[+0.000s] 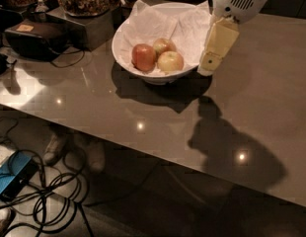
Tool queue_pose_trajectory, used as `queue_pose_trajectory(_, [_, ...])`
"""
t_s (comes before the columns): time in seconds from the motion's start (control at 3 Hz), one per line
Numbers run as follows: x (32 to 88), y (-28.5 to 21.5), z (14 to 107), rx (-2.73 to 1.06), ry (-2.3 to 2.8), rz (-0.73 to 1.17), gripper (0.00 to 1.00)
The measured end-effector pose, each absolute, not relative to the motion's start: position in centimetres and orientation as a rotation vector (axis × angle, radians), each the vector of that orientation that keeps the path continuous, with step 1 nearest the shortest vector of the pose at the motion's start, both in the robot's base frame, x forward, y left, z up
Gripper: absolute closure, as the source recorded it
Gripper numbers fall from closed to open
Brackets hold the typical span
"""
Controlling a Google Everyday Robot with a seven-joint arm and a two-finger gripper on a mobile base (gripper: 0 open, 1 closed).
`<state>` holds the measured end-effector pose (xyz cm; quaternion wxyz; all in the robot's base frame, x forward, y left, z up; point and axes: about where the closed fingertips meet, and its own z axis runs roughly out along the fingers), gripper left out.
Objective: Pick apple from white bowl
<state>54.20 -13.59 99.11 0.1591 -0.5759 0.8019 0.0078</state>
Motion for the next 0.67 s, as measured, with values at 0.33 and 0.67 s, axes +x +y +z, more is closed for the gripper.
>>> queue_pose_trajectory(0.33, [56.2, -12.6, 99.3, -1.627, 2.295, 0.055, 0.36])
queue_pose_trajectory(0.67, [57.4, -12.0, 99.5, -1.616, 2.293, 0.068, 0.35])
